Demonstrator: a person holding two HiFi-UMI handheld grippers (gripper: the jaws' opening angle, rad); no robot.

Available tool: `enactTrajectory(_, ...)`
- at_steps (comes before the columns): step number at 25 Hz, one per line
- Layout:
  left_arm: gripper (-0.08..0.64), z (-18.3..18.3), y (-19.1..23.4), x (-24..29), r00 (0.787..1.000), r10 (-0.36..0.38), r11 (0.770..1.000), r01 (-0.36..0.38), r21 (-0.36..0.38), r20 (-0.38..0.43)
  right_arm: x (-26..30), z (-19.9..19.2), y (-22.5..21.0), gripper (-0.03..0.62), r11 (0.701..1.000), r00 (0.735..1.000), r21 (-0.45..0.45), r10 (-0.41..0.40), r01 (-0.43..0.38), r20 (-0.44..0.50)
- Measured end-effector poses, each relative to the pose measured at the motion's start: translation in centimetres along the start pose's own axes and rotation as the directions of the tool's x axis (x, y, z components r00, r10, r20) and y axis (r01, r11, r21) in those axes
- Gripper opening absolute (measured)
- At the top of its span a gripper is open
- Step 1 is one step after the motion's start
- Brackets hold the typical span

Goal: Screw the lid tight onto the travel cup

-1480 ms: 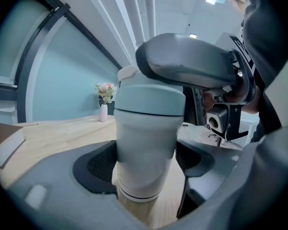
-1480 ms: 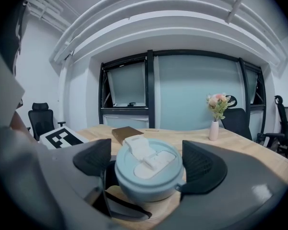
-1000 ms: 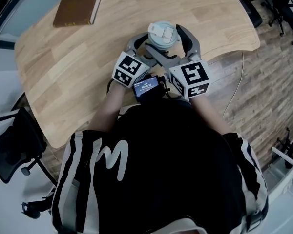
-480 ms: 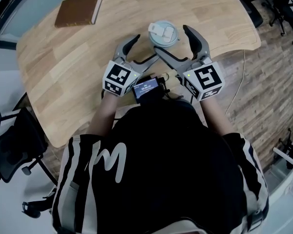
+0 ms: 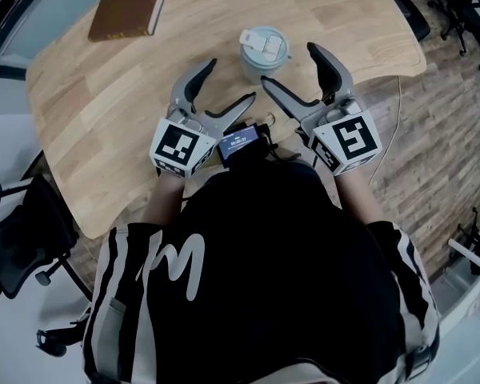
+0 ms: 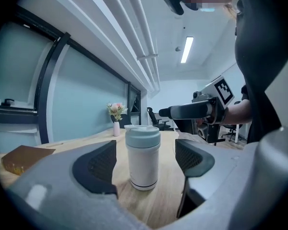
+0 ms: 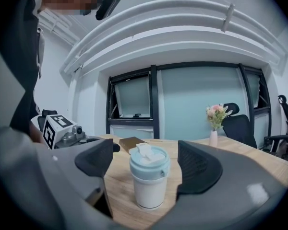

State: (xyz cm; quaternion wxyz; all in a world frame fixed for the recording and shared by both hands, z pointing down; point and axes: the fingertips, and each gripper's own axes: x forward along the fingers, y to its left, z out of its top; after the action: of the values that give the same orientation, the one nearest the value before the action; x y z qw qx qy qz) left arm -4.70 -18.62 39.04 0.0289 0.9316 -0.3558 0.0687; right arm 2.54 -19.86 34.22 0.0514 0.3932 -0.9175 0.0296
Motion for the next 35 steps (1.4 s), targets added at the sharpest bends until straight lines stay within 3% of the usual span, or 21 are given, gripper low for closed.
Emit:
enactTrajectory(5,0.387,1.6,-0.4,-1.8,0.998,0.040,0.999,-0.040,-0.012,0.038,-1.5,0.3,0.5,0.351,1.000,1.000,-0.006,-0.014,0.014,0.013)
enactTrajectory(11,0.248,3.2,-1.4,-3.1,0.994,0.058,0.998,-0.058,-0.009,0.089,-3.4,0.8,1.1,0.213,0.999,0.998,0.007,-0.034,0.034,0.043)
enactTrajectory(15,0.214,4.0,-2.2,-3.8,0.992,0.062,0.998,-0.062,-0.003,0.114,-4.1,0.7,1.6,0.173,1.000,0.999,0.011,-0.021,0.021,0.042)
enactTrajectory(24,0.123,4.5,-3.4,-2.7,0.987,0.104,0.995,-0.103,-0.021,0.123,-4.4,2.1,1.6,0.086,0.997,0.995,0.017,0.068,-0.069,0.072)
enactTrajectory(35,0.002,4.9,-4.5,-1.0,0.973,0.213,0.977,-0.211,-0.024,0.091,-4.6,3.7,1.0,0.002,0.979,0.977,0.017,0.200,-0.202,0.071)
